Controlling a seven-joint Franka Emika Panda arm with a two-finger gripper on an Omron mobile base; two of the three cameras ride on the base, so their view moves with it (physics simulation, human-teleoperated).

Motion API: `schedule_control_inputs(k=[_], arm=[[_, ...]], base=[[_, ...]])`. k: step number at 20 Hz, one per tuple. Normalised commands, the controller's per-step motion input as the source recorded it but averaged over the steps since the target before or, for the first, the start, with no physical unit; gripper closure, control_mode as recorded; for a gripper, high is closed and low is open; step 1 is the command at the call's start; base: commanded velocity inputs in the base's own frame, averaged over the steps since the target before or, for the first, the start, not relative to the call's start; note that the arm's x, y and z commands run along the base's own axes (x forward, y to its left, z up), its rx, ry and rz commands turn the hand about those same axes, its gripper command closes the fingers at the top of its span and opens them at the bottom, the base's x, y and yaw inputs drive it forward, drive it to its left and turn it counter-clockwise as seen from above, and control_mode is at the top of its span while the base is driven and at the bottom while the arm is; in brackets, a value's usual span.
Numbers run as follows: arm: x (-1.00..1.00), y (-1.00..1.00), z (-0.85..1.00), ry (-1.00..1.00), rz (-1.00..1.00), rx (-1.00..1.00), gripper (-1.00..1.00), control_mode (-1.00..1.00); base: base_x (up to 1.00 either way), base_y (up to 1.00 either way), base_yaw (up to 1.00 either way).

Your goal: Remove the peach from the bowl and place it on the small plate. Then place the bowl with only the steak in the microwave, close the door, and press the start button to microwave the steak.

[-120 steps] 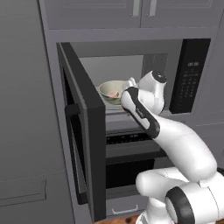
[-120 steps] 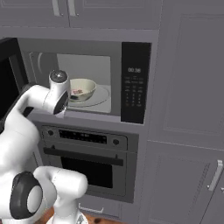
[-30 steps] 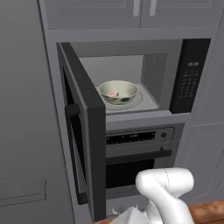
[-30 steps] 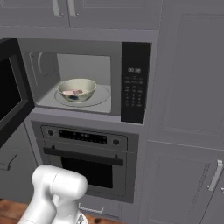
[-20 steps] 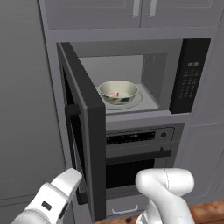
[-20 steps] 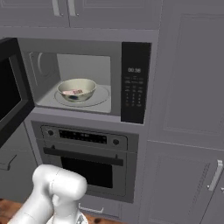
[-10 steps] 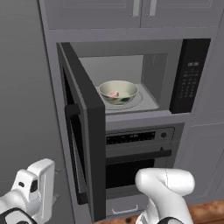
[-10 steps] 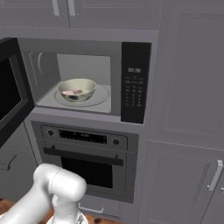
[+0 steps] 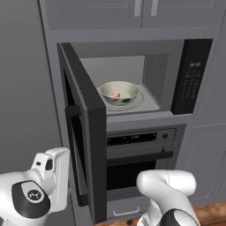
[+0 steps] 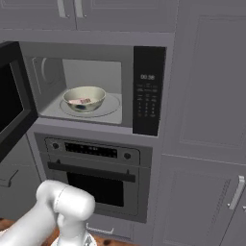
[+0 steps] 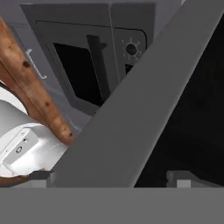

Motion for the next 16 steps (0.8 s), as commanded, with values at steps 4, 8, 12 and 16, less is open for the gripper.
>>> schedule_control_inputs(k=[4,8,12,16], arm=[[0.02,-0.99,0.0,0.16,0.0,0.0,-1.0,-1.0],[0.0,-1.0,0.0,0.07,0.0,0.0,-1.0,-1.0],[0.0,-1.0,0.03,0.04,0.0,0.0,-1.0,-1.0],[0.05,-1.0,0.1,0.05,0.0,0.0,-1.0,-1.0]], base=[[0.0,0.0,0.0],[0.0,0.0,0.0],[0.0,0.0,0.0],[0.0,0.0,0.0]])
